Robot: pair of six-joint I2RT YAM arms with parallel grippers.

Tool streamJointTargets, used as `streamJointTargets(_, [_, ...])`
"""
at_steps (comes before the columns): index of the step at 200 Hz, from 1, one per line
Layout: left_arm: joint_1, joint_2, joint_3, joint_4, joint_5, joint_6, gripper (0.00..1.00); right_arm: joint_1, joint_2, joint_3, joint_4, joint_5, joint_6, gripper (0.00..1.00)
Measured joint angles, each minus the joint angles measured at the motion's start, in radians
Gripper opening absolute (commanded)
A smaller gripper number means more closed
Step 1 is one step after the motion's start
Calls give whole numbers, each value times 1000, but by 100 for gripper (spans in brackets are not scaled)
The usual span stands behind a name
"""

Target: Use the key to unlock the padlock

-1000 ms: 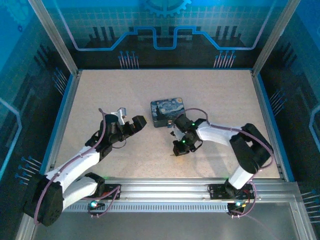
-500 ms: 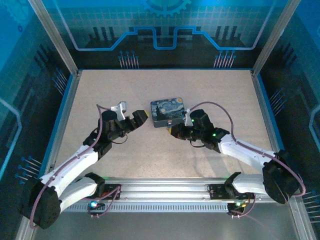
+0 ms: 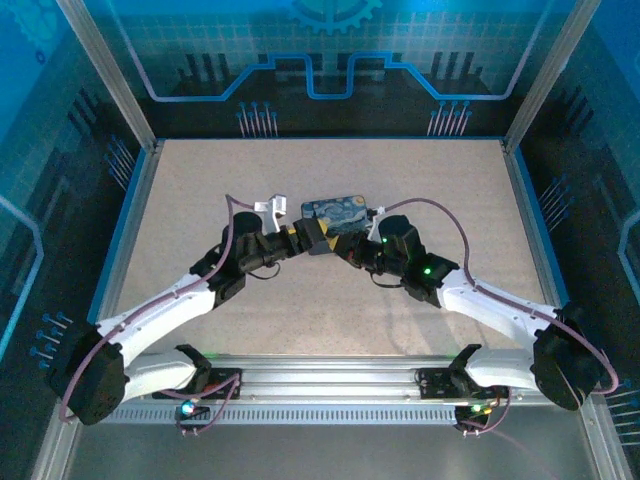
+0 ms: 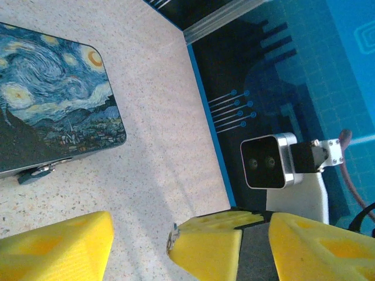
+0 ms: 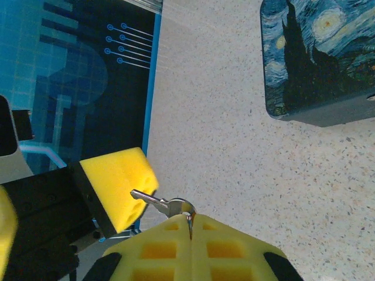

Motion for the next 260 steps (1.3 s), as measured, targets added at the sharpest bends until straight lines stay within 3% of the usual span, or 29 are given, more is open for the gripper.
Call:
streamJointTargets(47, [-21, 37, 11, 17, 0, 1, 44, 10, 0, 3, 0, 8, 12, 0])
streamJointTargets(81, [-29, 48, 11, 30, 0, 0, 40, 10, 0, 16, 0, 8, 14, 0])
streamJointTargets(151, [-33, 63, 17, 46, 0, 1, 16, 14, 2, 33, -4, 8, 14, 0])
streamJointTargets(181, [-31, 63, 17, 34, -18, 18, 0, 14, 1, 48, -28, 8, 3, 0])
streamJointTargets(216, [-30, 37, 22, -13, -19, 63, 0, 4, -2, 48, -41, -36, -50, 9])
streamJointTargets(243, [7, -7, 27, -46, 0, 99, 0, -64, -31, 26, -35, -147, -135, 32])
streamJointTargets(260, [63, -37, 53, -80, 22, 135, 0, -148, -67, -25, -21, -216, -193, 40])
